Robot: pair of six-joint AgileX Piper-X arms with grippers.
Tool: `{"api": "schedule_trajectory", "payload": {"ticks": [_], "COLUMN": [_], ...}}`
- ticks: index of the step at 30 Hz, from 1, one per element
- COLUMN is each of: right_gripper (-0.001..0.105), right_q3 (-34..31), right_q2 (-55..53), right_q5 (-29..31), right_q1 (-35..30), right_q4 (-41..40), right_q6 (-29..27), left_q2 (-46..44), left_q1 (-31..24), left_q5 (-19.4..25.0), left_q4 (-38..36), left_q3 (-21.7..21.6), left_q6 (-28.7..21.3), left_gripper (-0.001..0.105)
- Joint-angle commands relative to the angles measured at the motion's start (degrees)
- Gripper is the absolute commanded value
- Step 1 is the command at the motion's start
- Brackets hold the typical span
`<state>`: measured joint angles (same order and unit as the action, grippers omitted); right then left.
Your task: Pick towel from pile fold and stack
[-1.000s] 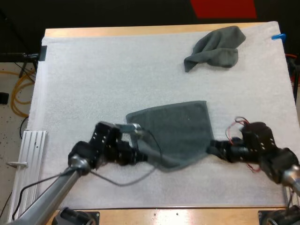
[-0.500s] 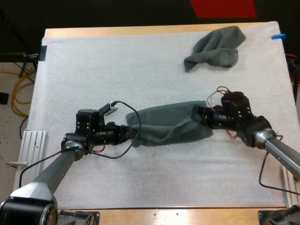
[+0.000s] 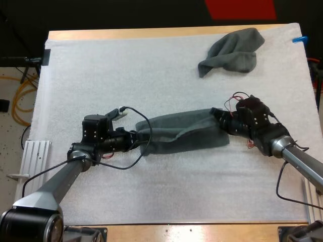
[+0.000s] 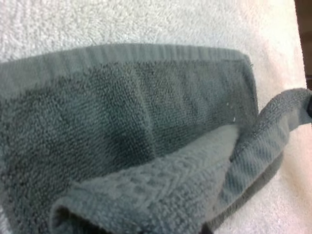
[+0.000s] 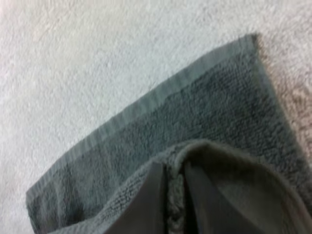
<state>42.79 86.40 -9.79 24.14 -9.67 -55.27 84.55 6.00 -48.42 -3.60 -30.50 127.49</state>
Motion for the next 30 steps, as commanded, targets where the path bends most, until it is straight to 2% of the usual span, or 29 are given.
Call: {"api": "schedule_trajectory", "payload": {"ticks": [1,4,7,10,12,14,15,21,25,30], "right_gripper": [0.000,0.000,0.003,0.024,0.051,0.070,0.074,0.068,0.068,0.068], "right_q3": [0.38,0.38,0.38,0.38,0.38,0.38,0.38,0.38,0.38,0.38], "right_q2": [0.02,0.02,0.02,0.02,0.02,0.02,0.02,-0.50,-2.92,-8.49], "right_q5": [0.62,0.84,0.47,-1.50,-2.54,-3.20,-3.59,-3.91,-3.91,-1.25], "right_q1": [0.02,0.02,0.02,0.02,0.02,0.02,0.02,0.02,0.02,0.02], "right_q4": [-0.02,-0.01,0.09,1.41,3.62,6.30,8.00,14.13,13.68,12.01], "right_q6": [0.13,-0.25,-1.22,-1.60,-1.60,-2.70,-4.51,-11.78,-16.37,-24.78], "left_q2": [-0.21,-0.21,-0.21,-0.21,-0.21,-0.21,-0.21,-0.21,-1.40,-8.91], "left_q1": [-0.02,-0.02,-0.02,-0.02,-0.02,-0.02,-0.02,-0.02,-0.02,-0.02], "left_q5": [0.10,0.10,0.10,0.77,1.88,2.29,2.29,2.56,3.12,9.42], "left_q4": [0.91,0.91,0.91,0.91,1.04,1.40,1.59,2.22,2.24,-0.06], "left_q3": [-0.06,-0.06,-0.06,-0.06,-0.06,-0.06,-0.07,-1.53,-2.50,-2.52], "left_q6": [0.40,-1.66,-3.14,-3.50,-4.24,-4.90,-5.73,-9.25,-10.67,-17.13], "left_gripper": [0.000,0.001,0.008,0.025,0.039,0.048,0.050,0.050,0.049,0.049]}}
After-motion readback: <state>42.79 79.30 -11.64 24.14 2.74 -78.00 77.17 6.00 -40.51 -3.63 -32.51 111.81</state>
